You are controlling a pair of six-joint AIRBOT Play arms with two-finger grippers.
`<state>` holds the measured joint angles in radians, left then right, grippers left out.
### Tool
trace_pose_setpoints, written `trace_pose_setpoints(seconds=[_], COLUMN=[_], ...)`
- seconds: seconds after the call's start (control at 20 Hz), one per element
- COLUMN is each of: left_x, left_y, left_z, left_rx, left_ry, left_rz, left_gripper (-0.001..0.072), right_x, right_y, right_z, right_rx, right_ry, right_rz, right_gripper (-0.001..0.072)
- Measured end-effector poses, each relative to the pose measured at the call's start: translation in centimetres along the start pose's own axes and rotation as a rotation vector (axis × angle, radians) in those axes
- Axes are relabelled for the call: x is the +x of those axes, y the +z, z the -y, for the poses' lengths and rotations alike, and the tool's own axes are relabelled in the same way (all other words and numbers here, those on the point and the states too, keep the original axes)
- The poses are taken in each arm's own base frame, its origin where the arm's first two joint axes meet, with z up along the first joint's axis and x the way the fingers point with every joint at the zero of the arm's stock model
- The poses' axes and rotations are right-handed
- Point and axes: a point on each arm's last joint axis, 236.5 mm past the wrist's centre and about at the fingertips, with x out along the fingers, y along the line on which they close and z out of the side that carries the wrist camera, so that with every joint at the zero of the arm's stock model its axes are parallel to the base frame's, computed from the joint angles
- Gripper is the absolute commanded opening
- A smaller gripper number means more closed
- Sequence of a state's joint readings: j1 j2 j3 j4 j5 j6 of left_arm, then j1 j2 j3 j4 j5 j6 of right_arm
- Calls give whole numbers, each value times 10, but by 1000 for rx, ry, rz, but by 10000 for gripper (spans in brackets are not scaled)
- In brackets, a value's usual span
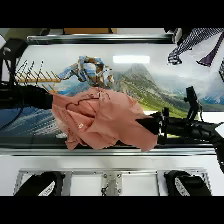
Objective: Fold the clothes and pants, and hang the long-sleeved shirts on hangers.
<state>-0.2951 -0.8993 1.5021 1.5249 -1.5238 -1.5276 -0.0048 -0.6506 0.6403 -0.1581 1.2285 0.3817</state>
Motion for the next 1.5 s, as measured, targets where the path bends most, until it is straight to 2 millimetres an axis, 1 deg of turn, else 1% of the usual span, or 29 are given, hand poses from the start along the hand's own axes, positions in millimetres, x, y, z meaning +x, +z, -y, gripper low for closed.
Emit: trace_pose_setpoints(seconds=[0.1,0.25,0.35,0.45,0.6,0.7,0.8,0.9,1.0,1.1,1.25,1.45,1.5], left_x=[-19,-40,-47,-43,-26,-18,-17,-21,-26,-27,-22,-23,-25], left_y=[18,51,71,80,75,70,74,80,87,89,81,72,72], left_z=[11,28,42,57,78,93,107,119,132,142,150,148,145], left_rx=[59,146,184,221,270,301,321,325,332,344,365,372,368], left_ry=[17,52,60,55,45,28,8,-14,-39,-55,-66,-66,-64], left_rz=[30,84,119,122,77,61,85,121,156,166,142,130,133], left_gripper=[7,7,7,7,7,7,7,6,7,7,7,13,195], right_x=[0,-1,-2,-2,-2,-1,0,1,5,12,21,24,25], right_y=[21,35,39,42,45,46,46,47,49,47,44,44,44], right_z=[-3,-8,-12,-14,-11,-6,-2,2,2,-1,-1,1,1], right_rx=[-2,-3,-6,-7,0,10,24,37,40,31,30,29,28], right_ry=[29,60,85,95,90,78,75,75,90,115,128,126,125], right_rz=[94,161,182,193,209,215,219,229,243,243,241,245,244], right_gripper=[2,2,2,2,2,2,2,2,2,2,2,2,2])
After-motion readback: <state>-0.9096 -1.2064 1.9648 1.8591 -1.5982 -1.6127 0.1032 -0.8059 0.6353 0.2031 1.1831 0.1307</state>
